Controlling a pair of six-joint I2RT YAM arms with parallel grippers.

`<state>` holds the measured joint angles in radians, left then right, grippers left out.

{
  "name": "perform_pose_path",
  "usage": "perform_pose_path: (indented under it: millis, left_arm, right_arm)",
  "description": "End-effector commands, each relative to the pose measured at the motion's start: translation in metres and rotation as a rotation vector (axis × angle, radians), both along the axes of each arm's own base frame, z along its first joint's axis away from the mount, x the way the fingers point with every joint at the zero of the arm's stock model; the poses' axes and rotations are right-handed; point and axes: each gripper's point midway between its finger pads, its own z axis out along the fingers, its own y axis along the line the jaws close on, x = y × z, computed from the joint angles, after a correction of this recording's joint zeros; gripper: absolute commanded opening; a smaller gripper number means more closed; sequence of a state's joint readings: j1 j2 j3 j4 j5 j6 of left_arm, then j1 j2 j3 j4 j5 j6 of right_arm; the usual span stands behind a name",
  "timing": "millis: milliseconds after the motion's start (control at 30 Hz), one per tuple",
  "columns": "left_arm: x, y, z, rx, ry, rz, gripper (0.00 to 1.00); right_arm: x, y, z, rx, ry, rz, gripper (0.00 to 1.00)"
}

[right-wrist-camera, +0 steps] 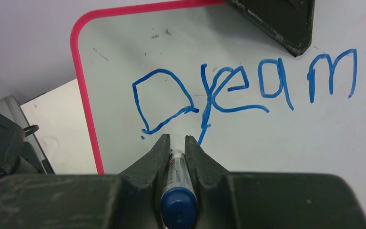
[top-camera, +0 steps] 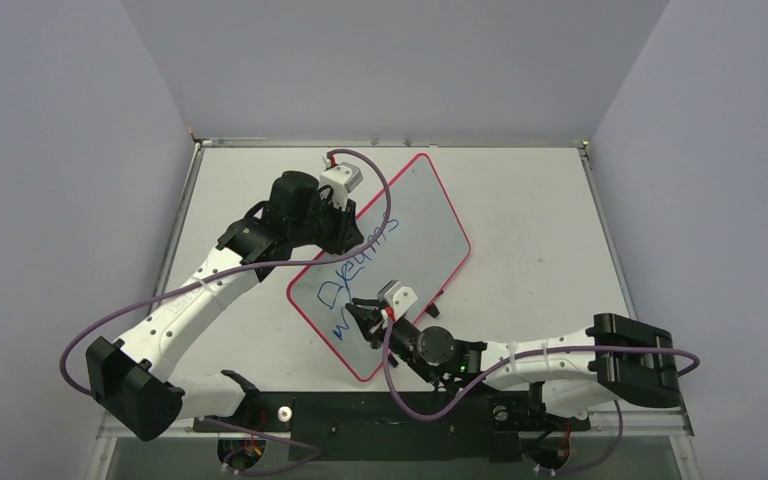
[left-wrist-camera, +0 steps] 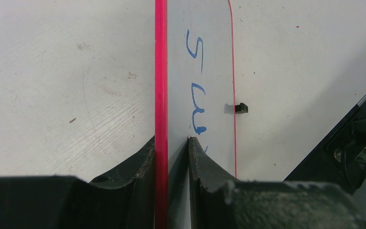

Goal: Write a sentence on the whiteboard

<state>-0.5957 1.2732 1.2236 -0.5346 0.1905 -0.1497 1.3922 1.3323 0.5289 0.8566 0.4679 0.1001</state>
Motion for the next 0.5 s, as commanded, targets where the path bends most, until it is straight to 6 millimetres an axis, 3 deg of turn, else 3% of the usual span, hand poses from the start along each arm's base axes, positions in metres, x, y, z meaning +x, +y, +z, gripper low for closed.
perform_pose_path:
  millis: [0,467]
  left_arm:
    - [0.025,0.012,0.030,0.030,-0.199,0.049,0.00]
    - [0.025,0.012,0.029,0.031,-0.197,0.048,0.00]
  right_arm:
    - [0.010,0.005,0.017,0.015,-0.030,-0.022,0.00]
    - [0.031,0.000,0.030,0.022,-0.053,-0.053,0.00]
